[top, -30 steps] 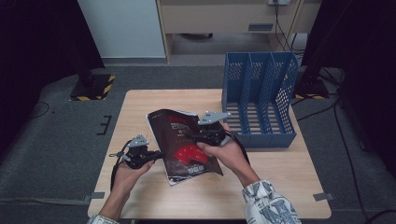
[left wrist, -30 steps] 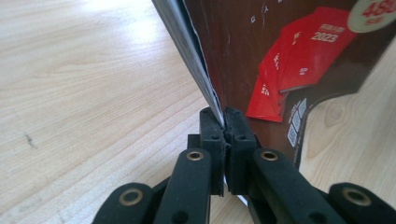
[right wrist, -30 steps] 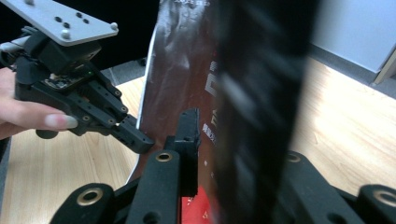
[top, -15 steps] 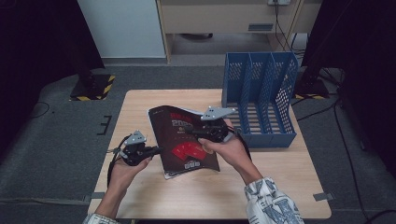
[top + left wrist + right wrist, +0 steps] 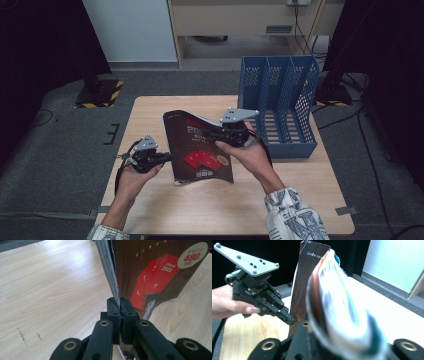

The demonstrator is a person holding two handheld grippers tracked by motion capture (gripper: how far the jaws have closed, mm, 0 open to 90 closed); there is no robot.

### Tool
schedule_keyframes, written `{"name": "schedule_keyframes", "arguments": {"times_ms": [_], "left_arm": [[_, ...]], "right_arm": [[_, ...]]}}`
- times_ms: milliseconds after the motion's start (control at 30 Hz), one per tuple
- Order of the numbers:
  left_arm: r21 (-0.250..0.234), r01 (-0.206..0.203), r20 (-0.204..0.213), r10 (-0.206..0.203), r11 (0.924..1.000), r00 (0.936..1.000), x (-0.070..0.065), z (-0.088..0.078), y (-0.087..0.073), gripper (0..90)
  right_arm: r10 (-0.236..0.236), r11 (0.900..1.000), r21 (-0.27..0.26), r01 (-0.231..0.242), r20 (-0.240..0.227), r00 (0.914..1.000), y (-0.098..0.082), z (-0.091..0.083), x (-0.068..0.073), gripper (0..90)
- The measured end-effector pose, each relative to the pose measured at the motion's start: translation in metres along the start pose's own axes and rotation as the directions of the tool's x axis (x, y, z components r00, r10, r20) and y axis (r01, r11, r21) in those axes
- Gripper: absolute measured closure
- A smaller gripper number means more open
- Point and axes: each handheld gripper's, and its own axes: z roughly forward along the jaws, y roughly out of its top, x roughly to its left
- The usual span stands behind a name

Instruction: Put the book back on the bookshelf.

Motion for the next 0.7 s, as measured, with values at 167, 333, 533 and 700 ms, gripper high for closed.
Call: {"name": "schedule_keyframes", "arguments": {"times_ms": [167,333,533,700], "left_arm": [[0.005,-0.006,0.004,0.006,1.0000,1.0000,0.0020,0.0003,0.0026,87.7],[0.009,-0.019,0.002,0.019,0.9998,0.9998,0.0005,-0.0001,0.0047,87.7],[-0.002,-0.022,0.012,0.022,0.9998,0.9997,0.0017,-0.0012,0.0021,87.7],[-0.012,-0.009,0.020,0.009,0.9999,0.9998,0.0029,-0.0005,0.0011,87.4]], "right_arm": [[0.002,1.000,-0.003,-0.002,-0.002,1.0000,0.0005,-0.0006,-0.0011,82.2],[0.012,1.000,-0.021,-0.012,-0.015,0.9998,0.0029,0.0015,0.0010,76.4],[0.002,1.000,-0.026,-0.002,-0.004,1.0000,0.0029,0.0013,0.0010,85.1],[0.007,0.999,-0.034,-0.007,0.019,0.9998,0.0015,-0.0006,-0.0001,86.9]]}}
